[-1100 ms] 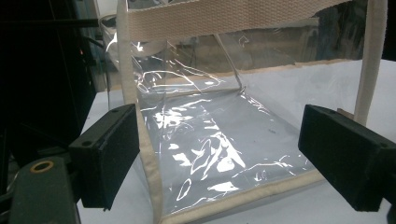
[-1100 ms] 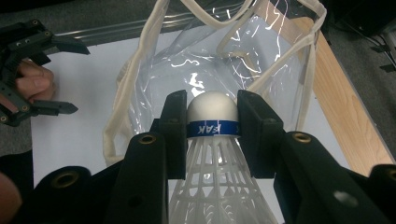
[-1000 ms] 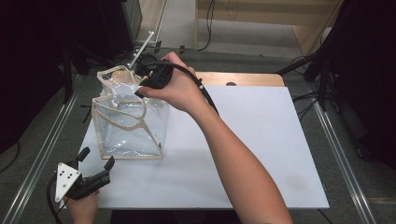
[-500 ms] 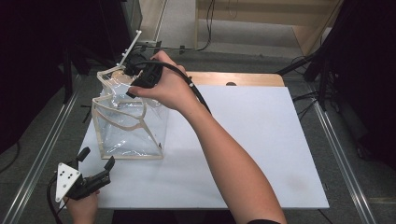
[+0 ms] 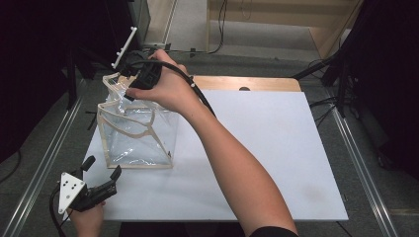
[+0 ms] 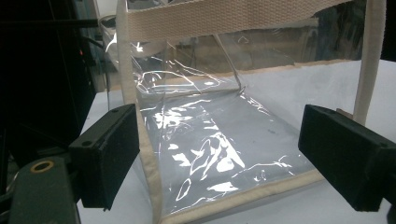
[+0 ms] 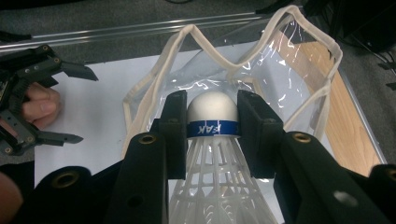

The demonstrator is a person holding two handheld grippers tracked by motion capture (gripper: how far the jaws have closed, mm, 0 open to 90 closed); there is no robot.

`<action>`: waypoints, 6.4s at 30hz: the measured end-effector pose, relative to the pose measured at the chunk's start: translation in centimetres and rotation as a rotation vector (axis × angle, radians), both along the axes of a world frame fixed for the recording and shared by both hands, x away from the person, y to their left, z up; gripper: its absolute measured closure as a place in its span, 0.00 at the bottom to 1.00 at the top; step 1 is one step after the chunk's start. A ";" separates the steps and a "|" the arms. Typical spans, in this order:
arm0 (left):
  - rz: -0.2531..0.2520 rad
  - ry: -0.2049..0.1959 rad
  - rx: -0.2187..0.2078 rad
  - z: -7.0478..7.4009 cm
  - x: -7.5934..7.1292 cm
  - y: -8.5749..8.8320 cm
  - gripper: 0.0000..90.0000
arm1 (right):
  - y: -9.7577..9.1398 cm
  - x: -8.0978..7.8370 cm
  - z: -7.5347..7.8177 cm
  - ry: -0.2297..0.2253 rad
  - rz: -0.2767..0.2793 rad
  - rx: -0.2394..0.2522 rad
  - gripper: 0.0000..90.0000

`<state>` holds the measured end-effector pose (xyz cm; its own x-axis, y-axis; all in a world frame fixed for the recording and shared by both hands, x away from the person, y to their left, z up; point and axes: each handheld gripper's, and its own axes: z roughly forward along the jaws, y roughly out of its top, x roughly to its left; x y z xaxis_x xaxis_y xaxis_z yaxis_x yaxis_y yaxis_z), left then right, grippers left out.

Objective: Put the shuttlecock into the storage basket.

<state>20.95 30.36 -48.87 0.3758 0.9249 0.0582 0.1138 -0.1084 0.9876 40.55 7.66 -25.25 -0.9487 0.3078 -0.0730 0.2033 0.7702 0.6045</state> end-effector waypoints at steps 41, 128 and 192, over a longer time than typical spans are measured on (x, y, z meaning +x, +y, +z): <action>-0.004 -0.001 -0.008 0.0 0.0 0.1 0.15 | 4.0 0.8 -3.4 0.065 0.024 0.021 0.70; 0.000 0.007 0.016 0.0 0.1 -0.1 0.15 | -11.2 -1.9 -7.3 0.007 -0.191 0.219 0.00; 0.004 0.010 0.040 -0.1 0.0 -0.4 0.15 | -23.3 -7.2 -17.2 0.004 -0.400 0.330 0.00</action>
<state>20.99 29.91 -48.97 0.3730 0.9233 0.0920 0.1237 -0.1477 0.9813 33.33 -15.63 -42.41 -0.7520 0.6526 0.0928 0.4460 0.4001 0.8006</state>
